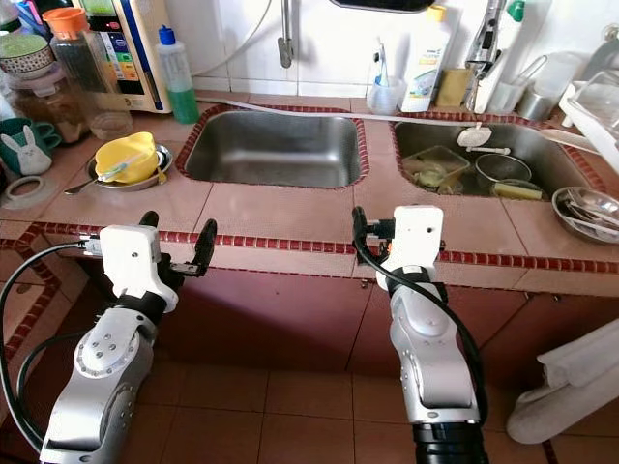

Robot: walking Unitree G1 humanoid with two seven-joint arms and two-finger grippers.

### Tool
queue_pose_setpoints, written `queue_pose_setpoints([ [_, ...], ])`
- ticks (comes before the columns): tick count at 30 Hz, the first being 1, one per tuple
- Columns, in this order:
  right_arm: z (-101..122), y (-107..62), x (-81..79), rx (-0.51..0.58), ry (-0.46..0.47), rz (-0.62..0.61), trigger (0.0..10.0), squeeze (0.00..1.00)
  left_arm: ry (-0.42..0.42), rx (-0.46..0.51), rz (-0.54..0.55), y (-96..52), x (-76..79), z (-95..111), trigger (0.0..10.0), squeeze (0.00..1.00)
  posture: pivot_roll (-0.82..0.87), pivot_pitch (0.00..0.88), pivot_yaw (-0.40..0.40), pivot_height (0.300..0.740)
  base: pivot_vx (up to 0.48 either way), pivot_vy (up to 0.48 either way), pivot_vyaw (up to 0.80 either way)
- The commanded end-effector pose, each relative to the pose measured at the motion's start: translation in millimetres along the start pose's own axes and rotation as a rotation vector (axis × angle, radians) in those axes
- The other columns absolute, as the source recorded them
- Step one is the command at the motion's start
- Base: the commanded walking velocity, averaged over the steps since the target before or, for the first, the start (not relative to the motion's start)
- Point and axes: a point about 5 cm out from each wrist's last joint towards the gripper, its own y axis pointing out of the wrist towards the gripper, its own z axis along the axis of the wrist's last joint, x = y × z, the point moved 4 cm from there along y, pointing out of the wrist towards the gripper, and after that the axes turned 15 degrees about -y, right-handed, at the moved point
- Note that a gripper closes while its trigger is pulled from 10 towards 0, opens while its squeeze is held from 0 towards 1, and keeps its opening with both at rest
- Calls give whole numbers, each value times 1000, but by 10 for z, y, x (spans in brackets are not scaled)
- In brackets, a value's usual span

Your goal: Kitchen organization

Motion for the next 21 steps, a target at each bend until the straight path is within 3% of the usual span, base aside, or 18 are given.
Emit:
queue_pose_setpoints([
  [1,18,7,10,9,-7,1,10000,0,-7,6,-4,-1,19,22,10000,0,36,0,14,740,251,0,0],
  [21,16,-8,-12,9,-9,8,10000,0,-12,-1,-12,-4,25,13,10000,0,34,0,15,740,326,0,0],
])
